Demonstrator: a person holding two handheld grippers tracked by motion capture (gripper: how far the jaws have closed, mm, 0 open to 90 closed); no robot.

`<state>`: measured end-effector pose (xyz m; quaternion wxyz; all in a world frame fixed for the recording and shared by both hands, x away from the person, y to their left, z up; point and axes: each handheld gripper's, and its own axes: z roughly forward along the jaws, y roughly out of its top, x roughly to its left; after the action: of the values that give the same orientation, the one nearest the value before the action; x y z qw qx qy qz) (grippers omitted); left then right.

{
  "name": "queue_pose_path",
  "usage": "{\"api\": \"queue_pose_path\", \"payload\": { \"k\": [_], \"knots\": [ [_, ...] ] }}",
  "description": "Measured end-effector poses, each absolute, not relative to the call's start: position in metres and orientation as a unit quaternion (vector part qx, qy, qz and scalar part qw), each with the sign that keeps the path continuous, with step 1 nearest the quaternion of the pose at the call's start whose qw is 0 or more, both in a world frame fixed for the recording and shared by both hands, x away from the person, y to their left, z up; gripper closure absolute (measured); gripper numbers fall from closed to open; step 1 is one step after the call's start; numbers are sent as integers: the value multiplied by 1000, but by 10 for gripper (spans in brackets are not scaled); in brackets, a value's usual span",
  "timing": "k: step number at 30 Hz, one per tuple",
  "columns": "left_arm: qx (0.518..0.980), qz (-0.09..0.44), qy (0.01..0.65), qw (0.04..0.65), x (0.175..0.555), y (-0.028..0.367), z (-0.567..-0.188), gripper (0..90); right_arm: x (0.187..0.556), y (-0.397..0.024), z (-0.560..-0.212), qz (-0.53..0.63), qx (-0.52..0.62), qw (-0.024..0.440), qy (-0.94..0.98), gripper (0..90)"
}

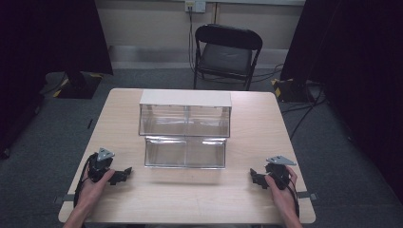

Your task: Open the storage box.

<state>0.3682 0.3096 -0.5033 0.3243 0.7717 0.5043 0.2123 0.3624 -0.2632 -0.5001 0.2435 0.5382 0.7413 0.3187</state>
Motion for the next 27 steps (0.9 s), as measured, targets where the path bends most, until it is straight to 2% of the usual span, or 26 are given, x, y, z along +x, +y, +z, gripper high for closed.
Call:
{"api": "queue_pose_path", "payload": {
  "k": [11,14,17,19,27],
  "knots": [
    [767,214,509,326,366,309,-503,15,362,-263,-500,319,538,244,741,121],
    [766,215,507,332,364,309,-502,59,362,-263,-500,319,538,244,741,121],
    [764,220,505,336,362,308,-501,178,362,-263,-500,319,538,244,741,120],
    [767,225,504,328,362,305,-499,153,363,-263,-500,319,539,243,741,117],
    [772,229,477,351,357,292,-488,165,363,-263,-500,318,539,243,741,117]
  ]
}}
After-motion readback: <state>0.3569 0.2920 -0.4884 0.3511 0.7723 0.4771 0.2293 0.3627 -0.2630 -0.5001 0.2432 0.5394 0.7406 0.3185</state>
